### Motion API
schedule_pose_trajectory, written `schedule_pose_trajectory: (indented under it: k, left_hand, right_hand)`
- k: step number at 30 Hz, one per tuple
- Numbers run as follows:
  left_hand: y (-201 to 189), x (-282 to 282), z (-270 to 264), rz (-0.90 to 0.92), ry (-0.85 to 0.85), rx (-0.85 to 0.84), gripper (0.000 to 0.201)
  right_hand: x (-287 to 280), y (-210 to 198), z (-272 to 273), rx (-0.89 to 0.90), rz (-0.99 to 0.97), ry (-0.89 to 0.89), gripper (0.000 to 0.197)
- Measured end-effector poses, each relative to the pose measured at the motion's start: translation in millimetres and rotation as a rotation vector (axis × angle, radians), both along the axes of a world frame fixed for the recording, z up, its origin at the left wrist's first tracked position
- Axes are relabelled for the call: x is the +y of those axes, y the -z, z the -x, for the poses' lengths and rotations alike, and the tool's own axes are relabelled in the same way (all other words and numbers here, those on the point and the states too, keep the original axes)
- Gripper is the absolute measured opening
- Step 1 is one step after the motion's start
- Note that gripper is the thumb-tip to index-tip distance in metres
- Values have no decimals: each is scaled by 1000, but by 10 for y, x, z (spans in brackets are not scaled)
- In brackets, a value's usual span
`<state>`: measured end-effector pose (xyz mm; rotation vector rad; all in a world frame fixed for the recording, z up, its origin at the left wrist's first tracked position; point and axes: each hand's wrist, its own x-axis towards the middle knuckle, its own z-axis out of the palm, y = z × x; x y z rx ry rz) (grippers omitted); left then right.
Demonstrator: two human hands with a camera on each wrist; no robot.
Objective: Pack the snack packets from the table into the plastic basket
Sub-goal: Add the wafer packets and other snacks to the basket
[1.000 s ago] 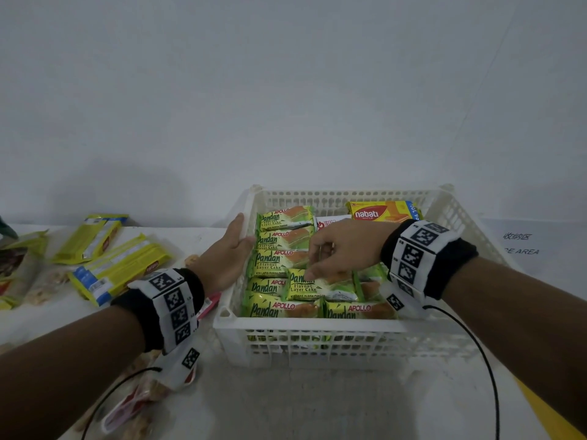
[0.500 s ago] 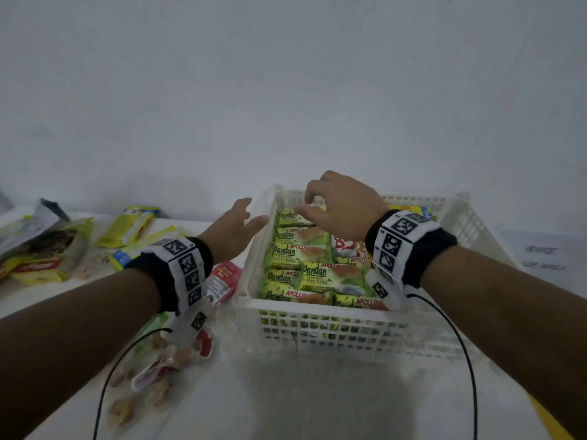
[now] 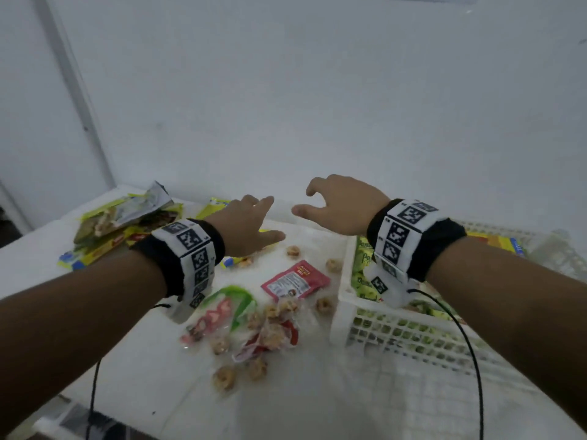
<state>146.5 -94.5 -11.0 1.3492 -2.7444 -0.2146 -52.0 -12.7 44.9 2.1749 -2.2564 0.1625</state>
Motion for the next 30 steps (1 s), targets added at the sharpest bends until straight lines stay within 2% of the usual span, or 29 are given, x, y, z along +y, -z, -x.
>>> schedule_pose_trajectory:
  k: [4, 8, 13, 18, 22, 26, 30]
  left_hand:
    - [132, -212, -638, -13, 24, -4, 80]
    - [362, -381, -1247, -50, 58, -13, 69]
    - [670, -436, -1567, -149, 160, -65, 56]
    - [969, -537, -1486, -187, 190, -76, 63]
    - [985, -734, -1184, -152, 189, -117, 67]
    - [995, -905, -885, -94, 183, -207, 68]
    - [986, -1048, -681, -90, 184, -298, 80]
  right_hand:
    - [-259, 88, -634, 0, -3, 28, 62]
    - [-431, 359, -1215, -16, -72, 48, 55]
    - [-420, 839, -1583, 2, -220, 75, 49]
    - [-355, 1186, -1540, 12, -326, 100, 63]
    - [-432, 1328, -1368, 2, -321, 151, 68]
    - [-669, 1370, -1210, 22, -308, 154, 71]
    - [-933, 1347, -1070, 26, -304, 123, 76]
